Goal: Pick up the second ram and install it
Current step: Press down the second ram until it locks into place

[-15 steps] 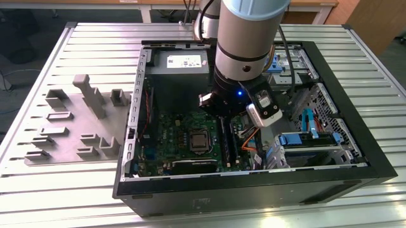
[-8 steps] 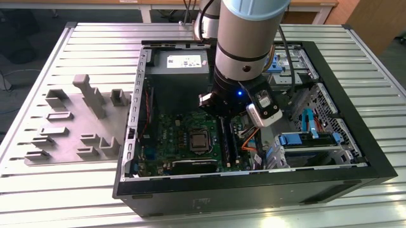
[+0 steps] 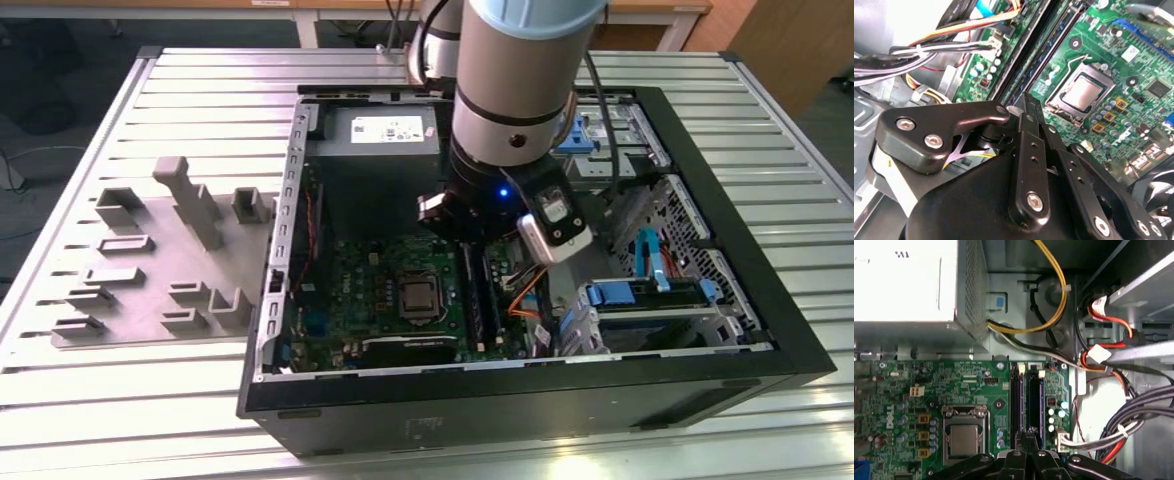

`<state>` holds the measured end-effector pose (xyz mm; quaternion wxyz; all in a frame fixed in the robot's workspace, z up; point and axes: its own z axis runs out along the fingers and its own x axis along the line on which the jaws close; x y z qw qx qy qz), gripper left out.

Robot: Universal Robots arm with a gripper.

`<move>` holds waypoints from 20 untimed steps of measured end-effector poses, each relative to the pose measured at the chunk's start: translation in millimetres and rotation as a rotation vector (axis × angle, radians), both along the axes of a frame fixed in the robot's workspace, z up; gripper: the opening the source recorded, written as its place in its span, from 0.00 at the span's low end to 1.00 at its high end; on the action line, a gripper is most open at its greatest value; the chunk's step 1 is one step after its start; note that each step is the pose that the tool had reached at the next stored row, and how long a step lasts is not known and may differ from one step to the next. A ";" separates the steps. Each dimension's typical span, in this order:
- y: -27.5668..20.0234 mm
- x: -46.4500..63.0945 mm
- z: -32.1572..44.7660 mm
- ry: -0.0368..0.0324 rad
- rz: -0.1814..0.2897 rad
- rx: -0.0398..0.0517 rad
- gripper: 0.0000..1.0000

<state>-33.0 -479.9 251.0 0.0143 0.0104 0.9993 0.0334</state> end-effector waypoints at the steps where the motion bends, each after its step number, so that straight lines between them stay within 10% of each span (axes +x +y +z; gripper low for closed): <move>1: 2.5 0.0 -0.1 -0.0001 0.000 0.0001 0.11; 7: 19.8 0.0 -2.9 0.0000 0.000 -0.0003 0.11; 20: 34.7 0.0 -19.1 0.0000 0.000 -0.0005 0.11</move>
